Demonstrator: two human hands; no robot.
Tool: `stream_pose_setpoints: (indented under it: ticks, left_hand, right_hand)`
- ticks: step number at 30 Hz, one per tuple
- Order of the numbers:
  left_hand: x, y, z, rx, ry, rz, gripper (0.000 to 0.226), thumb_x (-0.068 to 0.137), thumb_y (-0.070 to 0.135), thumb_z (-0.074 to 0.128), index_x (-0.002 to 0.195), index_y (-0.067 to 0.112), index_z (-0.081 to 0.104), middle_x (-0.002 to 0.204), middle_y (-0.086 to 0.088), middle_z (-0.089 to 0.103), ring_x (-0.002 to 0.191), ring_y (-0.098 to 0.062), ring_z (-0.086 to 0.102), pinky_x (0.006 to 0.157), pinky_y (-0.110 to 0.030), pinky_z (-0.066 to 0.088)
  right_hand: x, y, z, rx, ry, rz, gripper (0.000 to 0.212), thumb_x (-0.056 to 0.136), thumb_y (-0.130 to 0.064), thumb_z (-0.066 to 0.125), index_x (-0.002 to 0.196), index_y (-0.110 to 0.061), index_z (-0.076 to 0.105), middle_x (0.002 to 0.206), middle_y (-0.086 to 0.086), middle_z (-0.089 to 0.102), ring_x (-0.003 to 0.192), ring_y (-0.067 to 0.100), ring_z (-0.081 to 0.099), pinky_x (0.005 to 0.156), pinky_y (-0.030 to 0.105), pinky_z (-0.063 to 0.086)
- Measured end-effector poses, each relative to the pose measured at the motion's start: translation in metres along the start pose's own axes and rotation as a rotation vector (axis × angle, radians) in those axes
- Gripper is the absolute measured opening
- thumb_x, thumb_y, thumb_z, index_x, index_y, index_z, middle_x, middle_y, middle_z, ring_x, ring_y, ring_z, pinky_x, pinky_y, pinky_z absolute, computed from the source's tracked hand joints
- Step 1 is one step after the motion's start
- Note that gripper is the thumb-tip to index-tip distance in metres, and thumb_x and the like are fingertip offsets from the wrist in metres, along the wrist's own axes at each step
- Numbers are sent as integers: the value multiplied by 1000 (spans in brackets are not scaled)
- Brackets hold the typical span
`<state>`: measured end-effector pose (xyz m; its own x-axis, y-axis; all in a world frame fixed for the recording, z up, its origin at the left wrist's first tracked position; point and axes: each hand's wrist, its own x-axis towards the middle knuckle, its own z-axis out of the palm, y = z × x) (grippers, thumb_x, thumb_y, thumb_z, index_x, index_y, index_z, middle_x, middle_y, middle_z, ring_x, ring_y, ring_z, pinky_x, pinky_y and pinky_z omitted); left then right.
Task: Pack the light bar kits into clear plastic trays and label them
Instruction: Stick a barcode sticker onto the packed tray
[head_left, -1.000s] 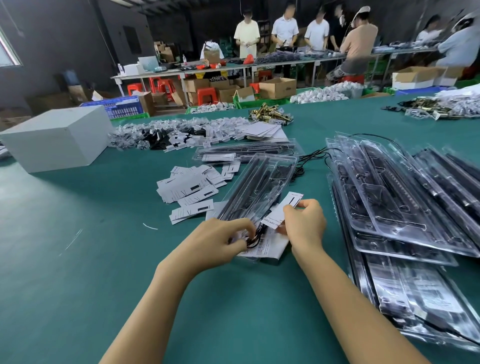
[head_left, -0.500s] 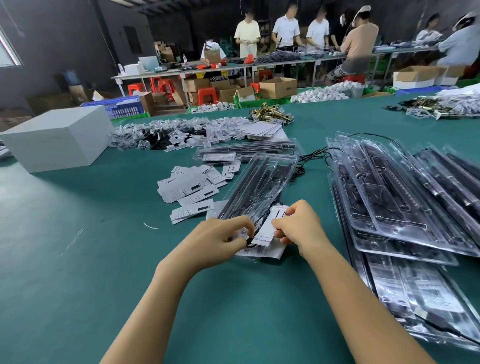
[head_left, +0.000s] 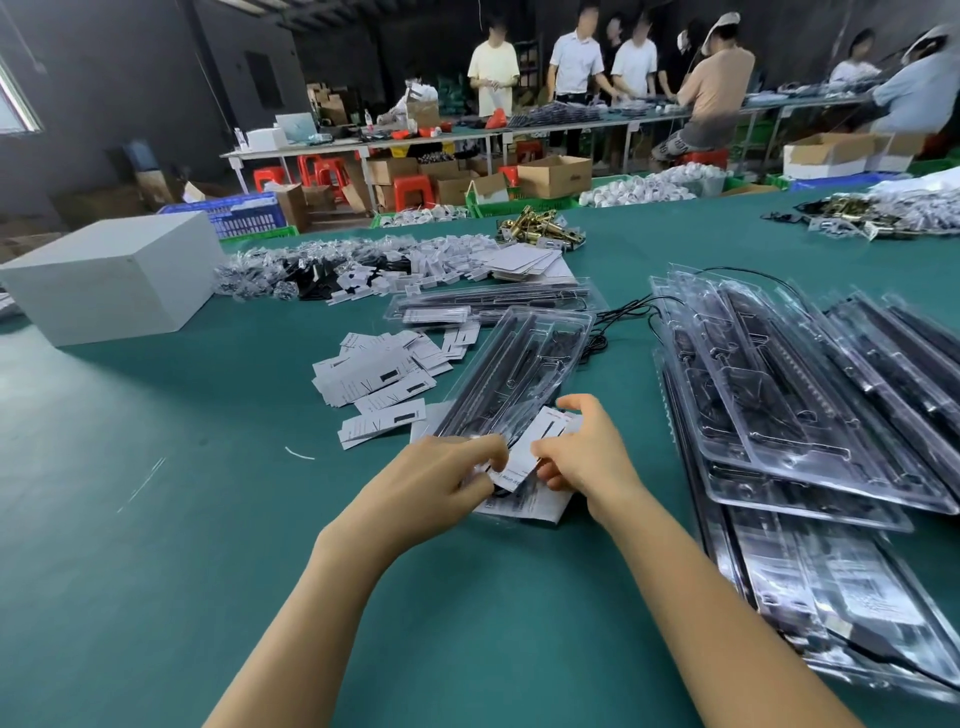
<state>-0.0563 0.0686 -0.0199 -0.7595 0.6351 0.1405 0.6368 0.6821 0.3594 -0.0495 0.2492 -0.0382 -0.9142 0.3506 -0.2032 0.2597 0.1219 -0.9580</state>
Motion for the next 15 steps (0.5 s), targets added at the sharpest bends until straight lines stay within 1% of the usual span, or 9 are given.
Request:
stream_pose_setpoints:
  ticks: [1, 3, 4, 6, 8, 10, 12, 13, 15]
  left_hand:
    - [0, 2, 1, 16, 21, 7, 17, 90, 20, 44, 98, 33, 53, 84, 9, 55, 71, -9, 48, 64, -30, 41]
    - [0, 5, 4, 94, 51, 2, 20, 95, 23, 42, 107, 28, 56, 106, 7, 53, 84, -19, 54, 73, -34, 46]
    - [0, 8, 7, 151, 55, -19, 23, 96, 25, 40, 112, 25, 56, 112, 4, 51, 87, -24, 56, 75, -36, 47]
    - [2, 12, 15, 301, 49, -37, 28, 98, 26, 36, 117, 19, 54, 118, -1, 47, 84, -33, 57, 72, -40, 48]
    - [2, 16, 19, 394, 61, -29, 32, 98, 27, 34, 121, 18, 54, 123, -4, 47, 80, -37, 59, 67, -40, 48]
    - [-1, 18, 18, 369, 113, 21, 35, 95, 22, 40, 123, 17, 59, 121, -9, 55, 72, -38, 61, 61, -39, 51]
    - [-4, 21, 15, 313, 167, 70, 35, 88, 17, 46, 117, 12, 66, 113, -15, 63, 64, -39, 62, 53, -39, 52]
    - [-3, 23, 16, 317, 159, 50, 34, 89, 18, 45, 116, 12, 66, 115, -14, 62, 66, -39, 62, 54, -38, 52]
    - [-1, 28, 23, 397, 83, -61, 30, 95, 23, 38, 111, 12, 62, 126, -8, 52, 76, -37, 61, 59, -36, 47]
  right_hand:
    - [0, 1, 1, -51, -7, -27, 48, 79, 4, 53, 118, -24, 51, 72, 9, 63, 46, 15, 55, 40, 19, 42]
    - [1, 3, 1, -152, -31, -72, 56, 77, 2, 47, 122, -28, 58, 71, 5, 62, 49, 17, 53, 38, 19, 39]
    - [1, 4, 1, -201, -40, -93, 59, 75, 1, 45, 123, -31, 59, 70, 3, 61, 51, 18, 53, 38, 20, 39]
    - [1, 4, 0, -286, -50, -122, 62, 74, 1, 42, 123, -32, 60, 69, 2, 61, 53, 21, 54, 40, 24, 45]
    - [1, 3, -1, -325, -50, -128, 62, 74, 1, 41, 121, -33, 62, 70, 1, 61, 52, 22, 55, 45, 27, 51]
    - [2, 3, -2, -328, -43, -124, 61, 73, 1, 42, 118, -32, 65, 70, 1, 62, 51, 21, 56, 47, 27, 53]
    - [2, 3, -3, -308, -42, -113, 60, 73, 2, 43, 117, -32, 66, 66, 0, 63, 47, 15, 56, 44, 25, 52]
    - [2, 3, -3, -298, -44, -106, 59, 73, 2, 43, 117, -31, 66, 63, -1, 62, 44, 11, 55, 43, 23, 50]
    - [3, 4, -3, -291, -50, -98, 59, 74, 3, 43, 116, -30, 67, 58, -2, 59, 40, 8, 53, 41, 21, 47]
